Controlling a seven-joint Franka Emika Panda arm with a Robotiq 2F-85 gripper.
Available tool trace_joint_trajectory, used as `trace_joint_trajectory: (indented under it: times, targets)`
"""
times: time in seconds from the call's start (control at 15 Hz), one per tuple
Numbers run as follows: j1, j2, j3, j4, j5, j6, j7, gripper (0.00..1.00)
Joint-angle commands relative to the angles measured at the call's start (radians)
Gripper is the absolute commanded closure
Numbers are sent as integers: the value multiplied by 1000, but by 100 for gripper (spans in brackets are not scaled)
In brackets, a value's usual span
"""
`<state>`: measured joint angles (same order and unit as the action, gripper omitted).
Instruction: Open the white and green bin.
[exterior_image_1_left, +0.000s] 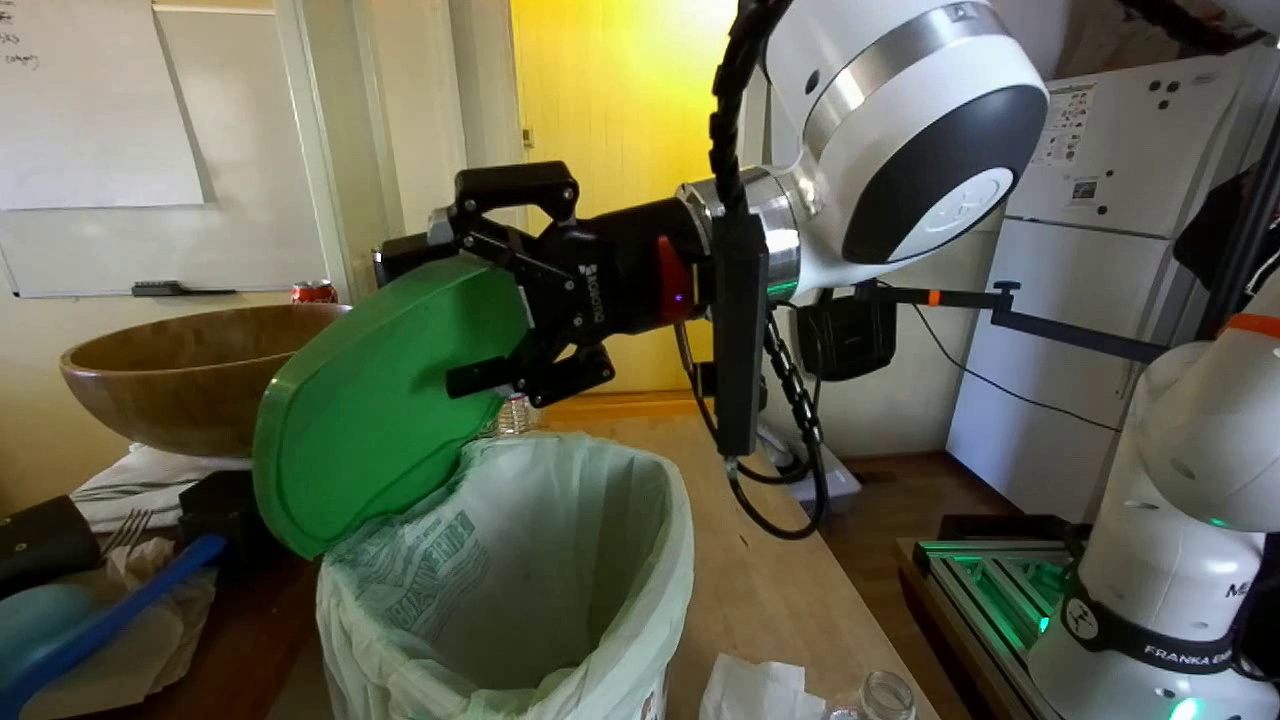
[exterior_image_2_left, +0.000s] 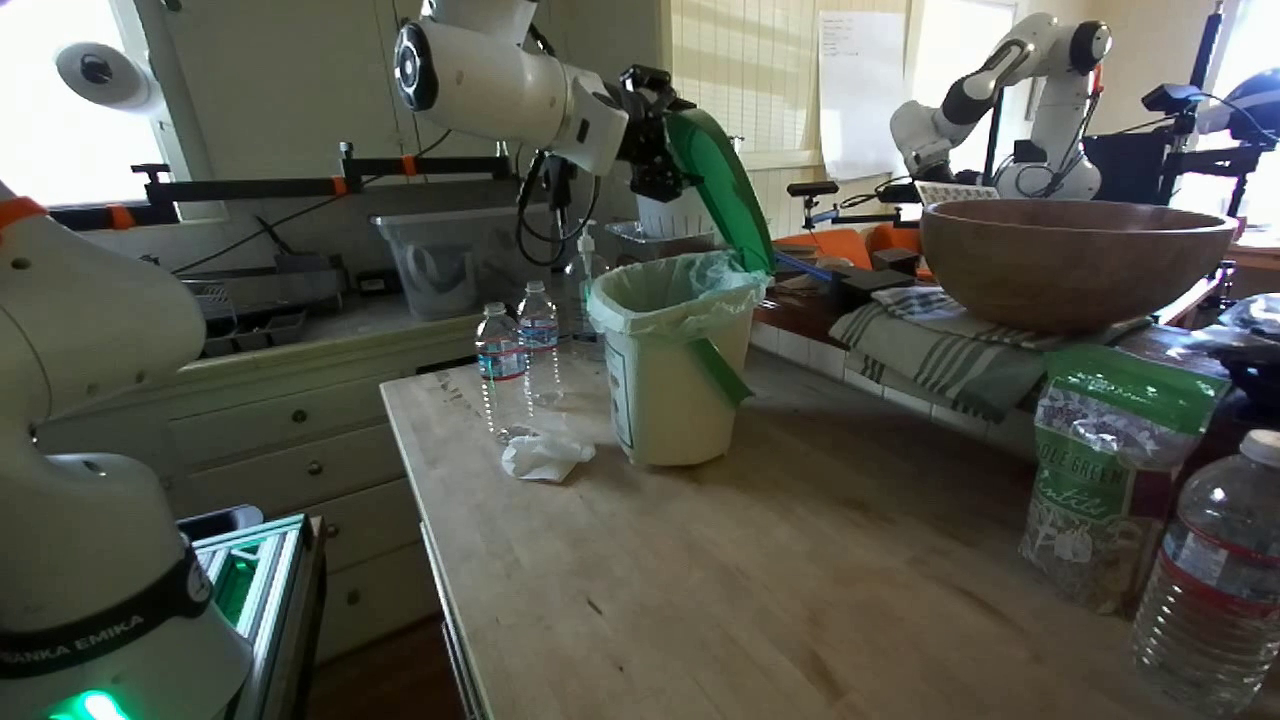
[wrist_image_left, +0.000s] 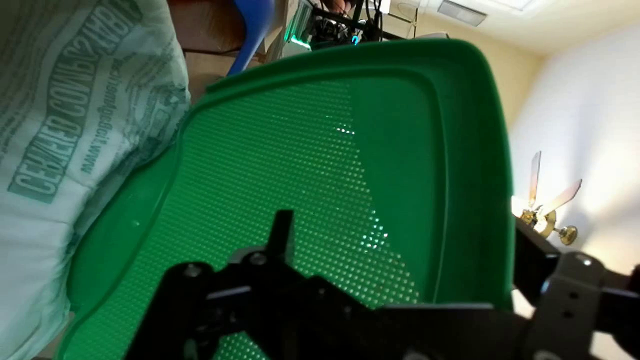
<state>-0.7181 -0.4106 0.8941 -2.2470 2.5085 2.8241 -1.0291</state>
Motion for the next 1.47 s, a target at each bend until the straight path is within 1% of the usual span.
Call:
trace_joint_trajectory:
  times: [0.0,0.2,0.4,1.13,1.4]
  targets:
    - [19,-54,5,-40,0,8,47,0]
    - [25,-72,9,-50,0,4,52,0]
    - [15,-102,12,-55,0,-7,55,0]
    - [53,-155,17,-97,0,-7,56,0]
    - [41,-189,18,-104,0,-22,54,0]
